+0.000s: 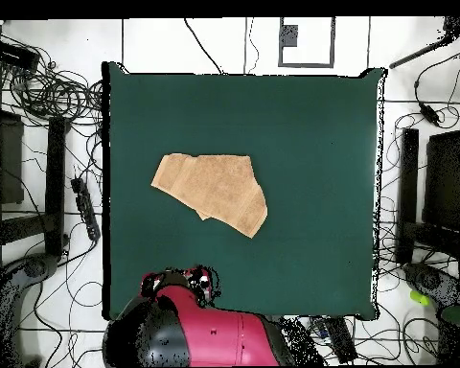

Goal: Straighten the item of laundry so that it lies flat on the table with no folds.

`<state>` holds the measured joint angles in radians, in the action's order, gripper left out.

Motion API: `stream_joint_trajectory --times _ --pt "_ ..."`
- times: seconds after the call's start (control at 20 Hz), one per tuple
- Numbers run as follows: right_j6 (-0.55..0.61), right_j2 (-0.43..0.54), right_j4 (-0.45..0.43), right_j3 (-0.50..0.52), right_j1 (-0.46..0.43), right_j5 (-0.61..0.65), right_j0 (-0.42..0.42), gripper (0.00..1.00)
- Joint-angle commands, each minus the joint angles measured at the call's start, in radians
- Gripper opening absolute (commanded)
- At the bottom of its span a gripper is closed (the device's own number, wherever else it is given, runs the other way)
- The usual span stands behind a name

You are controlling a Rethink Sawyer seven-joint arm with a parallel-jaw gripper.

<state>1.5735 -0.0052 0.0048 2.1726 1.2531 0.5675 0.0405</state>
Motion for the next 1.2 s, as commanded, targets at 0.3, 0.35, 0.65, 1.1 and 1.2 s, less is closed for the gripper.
stream_joint_trajectory --times 0.3,0.35,0.65,1.1,1.2 --pt "0.112 0.049 0.05 0.04 -0.026 0.102 0.014 1.0" --pt "0.109 0.052 0.05 0.036 -0.03 0.1 0.016 1.0" --pt "0.103 0.067 0.035 0.032 -0.072 0.035 0.023 1.0" --pt "0.087 0.076 -0.005 -0.038 -0.116 -0.011 0.04 1.0" --pt "0.064 0.095 -0.005 -0.079 -0.143 -0.014 0.054 1.0"
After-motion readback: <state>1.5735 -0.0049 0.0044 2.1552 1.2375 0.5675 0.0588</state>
